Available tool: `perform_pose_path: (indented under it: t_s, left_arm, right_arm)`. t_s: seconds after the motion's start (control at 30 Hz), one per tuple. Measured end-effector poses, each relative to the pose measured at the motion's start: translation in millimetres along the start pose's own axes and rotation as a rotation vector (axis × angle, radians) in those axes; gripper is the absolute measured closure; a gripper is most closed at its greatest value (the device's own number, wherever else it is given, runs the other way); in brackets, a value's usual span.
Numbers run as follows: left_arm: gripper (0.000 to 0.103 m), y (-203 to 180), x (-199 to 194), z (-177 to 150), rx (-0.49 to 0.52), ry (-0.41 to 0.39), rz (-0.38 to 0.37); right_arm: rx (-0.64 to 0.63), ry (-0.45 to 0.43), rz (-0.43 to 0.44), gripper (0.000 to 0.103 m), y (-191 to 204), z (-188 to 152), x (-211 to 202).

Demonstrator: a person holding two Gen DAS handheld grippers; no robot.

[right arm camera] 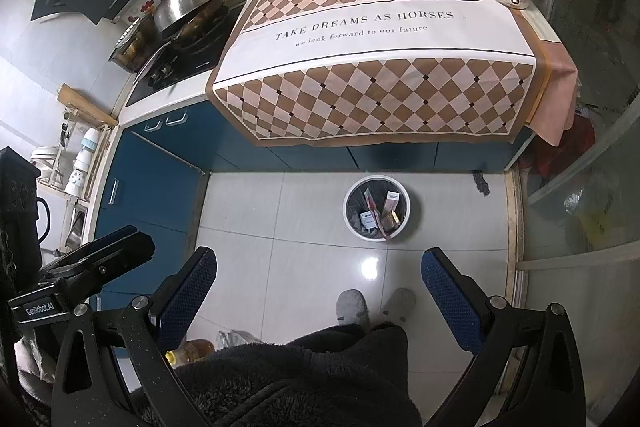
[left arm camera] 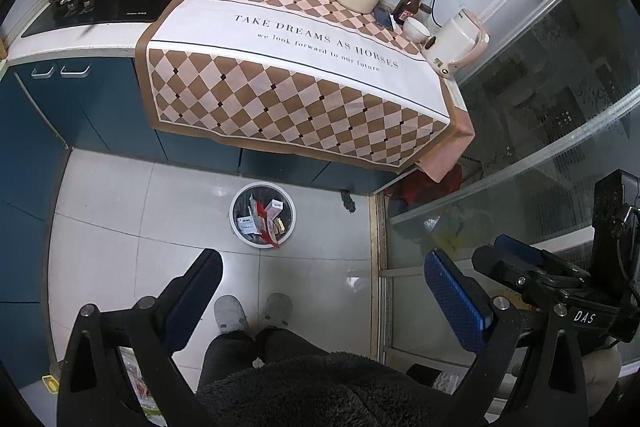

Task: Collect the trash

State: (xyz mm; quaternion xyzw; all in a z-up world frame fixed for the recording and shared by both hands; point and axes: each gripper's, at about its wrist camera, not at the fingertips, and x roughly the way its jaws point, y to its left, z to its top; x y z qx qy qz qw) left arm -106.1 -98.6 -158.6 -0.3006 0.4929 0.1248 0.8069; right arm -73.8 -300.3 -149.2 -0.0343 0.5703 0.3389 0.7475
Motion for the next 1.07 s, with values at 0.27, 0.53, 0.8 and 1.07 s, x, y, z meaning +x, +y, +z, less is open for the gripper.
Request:
perform_pose_path:
  t_s: [0.27, 0.53, 0.8, 1.07]
  left_arm:
    - [0.000, 1.4, -0.9, 1.1, -0.003, -0.003, -0.003]
    - [0.000, -4.6, -1.1, 2.4, 0.006, 0.000, -0.012]
    - [0.000, -8.1, -0.3, 2.3, 0.011, 0.004, -0.020]
    - [0.000, -5.7, -1.3, -0.4, 0.011, -0.001, -0.031]
  right_arm:
    - [-0.021, 0.005, 0.010, 0.000, 0.5, 8.0, -4.4]
    - [-0.019, 0.012, 0.017, 0.000, 3.3, 8.5, -4.1]
    - [-0.022, 0.022, 0.027, 0.000, 0.7, 10.3, -3.8]
    - [-0.020, 0.023, 0.031, 0.000, -2.3, 10.0, -3.8]
